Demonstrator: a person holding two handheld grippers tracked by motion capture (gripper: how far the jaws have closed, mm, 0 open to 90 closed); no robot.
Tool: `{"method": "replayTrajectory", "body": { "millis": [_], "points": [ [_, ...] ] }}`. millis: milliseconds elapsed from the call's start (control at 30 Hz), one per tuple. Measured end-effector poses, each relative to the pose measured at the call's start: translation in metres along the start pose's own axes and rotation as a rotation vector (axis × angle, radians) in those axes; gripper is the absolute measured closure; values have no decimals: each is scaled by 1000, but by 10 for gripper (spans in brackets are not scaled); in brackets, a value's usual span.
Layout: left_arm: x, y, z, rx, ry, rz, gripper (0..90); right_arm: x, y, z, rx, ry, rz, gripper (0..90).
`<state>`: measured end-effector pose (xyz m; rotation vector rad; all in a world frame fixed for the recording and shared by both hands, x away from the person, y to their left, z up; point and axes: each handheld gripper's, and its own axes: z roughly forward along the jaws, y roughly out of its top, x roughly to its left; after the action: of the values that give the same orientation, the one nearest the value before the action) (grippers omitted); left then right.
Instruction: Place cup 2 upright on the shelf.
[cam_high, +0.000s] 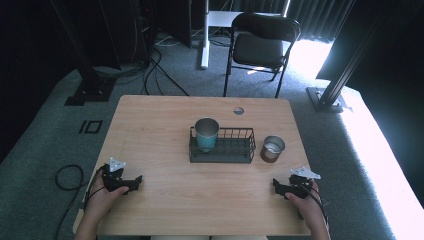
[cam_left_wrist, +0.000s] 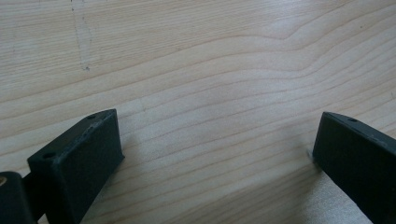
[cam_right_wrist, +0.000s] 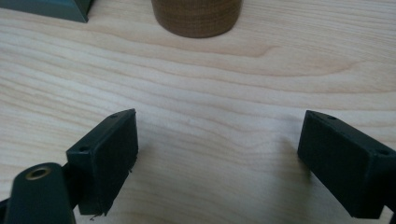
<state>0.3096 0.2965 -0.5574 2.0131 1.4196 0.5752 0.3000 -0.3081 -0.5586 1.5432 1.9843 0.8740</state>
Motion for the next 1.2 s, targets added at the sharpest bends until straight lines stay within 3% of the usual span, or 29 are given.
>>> {"method": "replayTrajectory", "body": {
  "millis": [200, 467, 600, 1200],
  "points": [
    [0, 0, 0, 0, 0, 0, 20, 0, 5, 4, -25, 6, 31, 118],
    [0, 0, 0, 0, 0, 0, 20, 2, 13, 10, -34, 0, 25, 118],
    [0, 0, 0, 0, 0, 0, 20, 2, 23, 14, -94, 6, 43, 118],
    [0, 0, 0, 0, -3, 2, 20, 5, 49, 23, -178, 3, 11, 119]
  ]
}}
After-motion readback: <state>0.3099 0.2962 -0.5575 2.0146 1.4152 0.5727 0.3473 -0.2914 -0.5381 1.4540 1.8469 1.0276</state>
